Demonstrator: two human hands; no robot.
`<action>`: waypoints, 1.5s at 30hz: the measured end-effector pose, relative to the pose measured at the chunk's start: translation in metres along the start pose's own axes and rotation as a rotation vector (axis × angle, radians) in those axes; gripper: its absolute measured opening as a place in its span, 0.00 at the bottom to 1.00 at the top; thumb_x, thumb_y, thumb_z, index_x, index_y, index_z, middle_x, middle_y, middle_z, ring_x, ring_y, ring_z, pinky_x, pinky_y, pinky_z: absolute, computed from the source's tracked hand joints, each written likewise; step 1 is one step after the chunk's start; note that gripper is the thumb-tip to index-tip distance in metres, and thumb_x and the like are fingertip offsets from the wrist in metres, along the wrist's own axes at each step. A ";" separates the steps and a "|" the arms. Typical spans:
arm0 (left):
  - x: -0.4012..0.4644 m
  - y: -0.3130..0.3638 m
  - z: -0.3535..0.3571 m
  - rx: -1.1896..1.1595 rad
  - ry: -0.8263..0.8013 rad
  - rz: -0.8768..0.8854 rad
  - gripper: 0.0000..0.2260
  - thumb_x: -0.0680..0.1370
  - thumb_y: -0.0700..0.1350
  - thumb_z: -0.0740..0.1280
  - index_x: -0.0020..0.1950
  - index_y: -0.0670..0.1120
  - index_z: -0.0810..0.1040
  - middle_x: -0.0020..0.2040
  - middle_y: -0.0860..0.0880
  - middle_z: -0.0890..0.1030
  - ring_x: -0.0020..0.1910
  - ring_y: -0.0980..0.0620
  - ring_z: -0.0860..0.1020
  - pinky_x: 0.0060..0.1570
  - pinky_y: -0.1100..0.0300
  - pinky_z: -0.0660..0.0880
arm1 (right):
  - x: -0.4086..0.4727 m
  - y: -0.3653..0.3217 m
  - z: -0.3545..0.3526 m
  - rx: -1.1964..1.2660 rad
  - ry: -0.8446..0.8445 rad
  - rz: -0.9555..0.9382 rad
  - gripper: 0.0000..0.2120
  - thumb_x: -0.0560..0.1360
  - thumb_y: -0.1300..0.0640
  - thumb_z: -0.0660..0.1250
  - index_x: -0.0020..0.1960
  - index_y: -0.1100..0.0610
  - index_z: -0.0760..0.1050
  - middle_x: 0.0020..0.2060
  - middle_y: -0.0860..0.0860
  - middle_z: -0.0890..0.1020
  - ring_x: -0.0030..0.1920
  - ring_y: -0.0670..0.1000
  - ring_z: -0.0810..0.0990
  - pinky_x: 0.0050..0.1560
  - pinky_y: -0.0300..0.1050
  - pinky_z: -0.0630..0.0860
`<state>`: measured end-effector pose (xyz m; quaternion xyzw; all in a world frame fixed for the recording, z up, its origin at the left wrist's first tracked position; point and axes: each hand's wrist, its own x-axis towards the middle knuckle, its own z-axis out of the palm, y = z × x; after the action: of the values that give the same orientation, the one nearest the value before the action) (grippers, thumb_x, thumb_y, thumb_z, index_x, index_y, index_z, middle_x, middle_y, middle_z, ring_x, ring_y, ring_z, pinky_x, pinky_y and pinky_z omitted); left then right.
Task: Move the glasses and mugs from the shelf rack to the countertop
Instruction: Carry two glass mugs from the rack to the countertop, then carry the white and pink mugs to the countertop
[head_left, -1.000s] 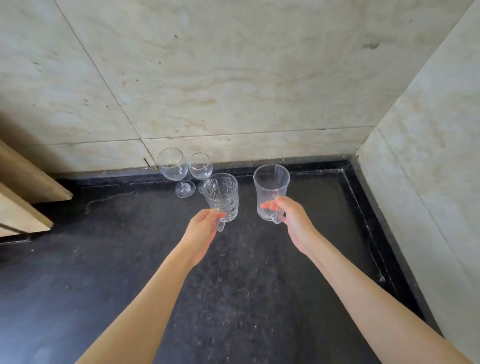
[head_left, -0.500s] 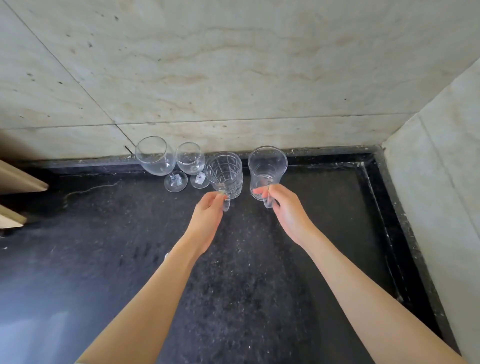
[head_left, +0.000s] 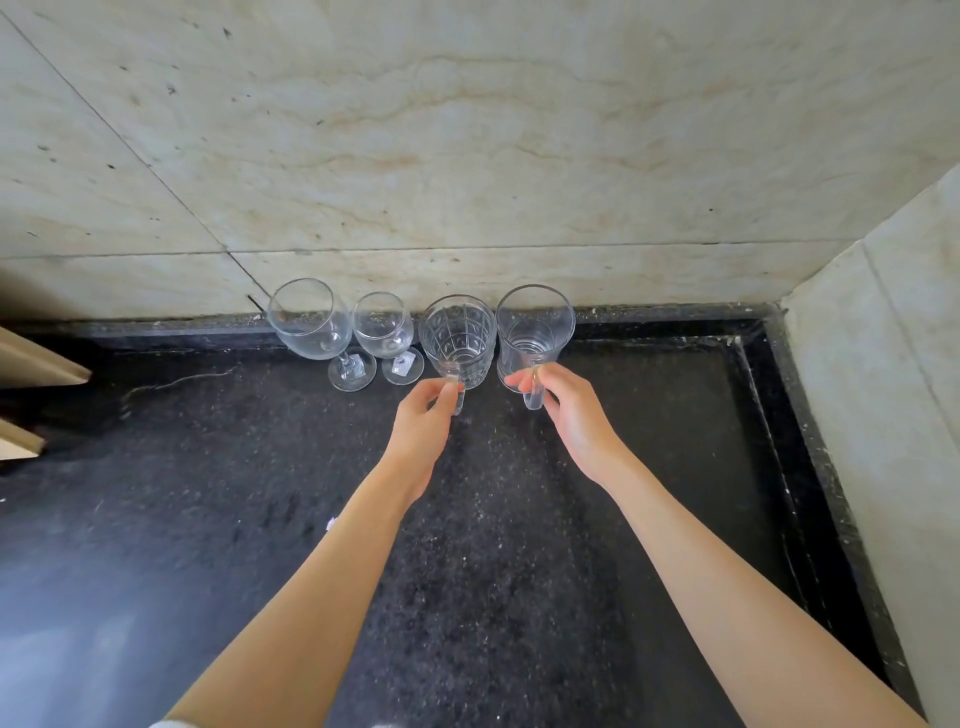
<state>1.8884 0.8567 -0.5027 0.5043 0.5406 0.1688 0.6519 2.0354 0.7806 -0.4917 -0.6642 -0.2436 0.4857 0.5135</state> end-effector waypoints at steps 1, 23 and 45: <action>-0.001 0.001 0.000 0.020 -0.002 -0.005 0.13 0.78 0.51 0.59 0.59 0.47 0.74 0.57 0.49 0.77 0.60 0.52 0.73 0.65 0.55 0.66 | 0.000 -0.001 0.000 -0.031 0.003 0.019 0.16 0.76 0.62 0.54 0.33 0.55 0.73 0.46 0.47 0.80 0.57 0.50 0.75 0.64 0.46 0.64; -0.263 -0.071 -0.185 0.641 0.353 0.363 0.19 0.79 0.52 0.57 0.70 0.52 0.67 0.67 0.55 0.73 0.57 0.53 0.74 0.57 0.63 0.64 | -0.219 -0.024 0.158 -1.034 -0.318 -0.564 0.24 0.78 0.47 0.55 0.72 0.51 0.60 0.72 0.49 0.65 0.72 0.48 0.60 0.73 0.55 0.54; -0.818 -0.331 -0.404 0.627 1.374 -0.113 0.21 0.79 0.49 0.58 0.72 0.48 0.64 0.70 0.47 0.70 0.72 0.46 0.62 0.71 0.53 0.57 | -0.673 0.060 0.544 -0.985 -1.258 -1.318 0.26 0.77 0.45 0.57 0.73 0.49 0.58 0.73 0.49 0.62 0.73 0.48 0.57 0.74 0.55 0.48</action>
<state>1.1334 0.2785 -0.3061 0.4188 0.8730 0.2499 0.0020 1.2617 0.4482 -0.2816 -0.1618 -0.9547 0.2138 0.1286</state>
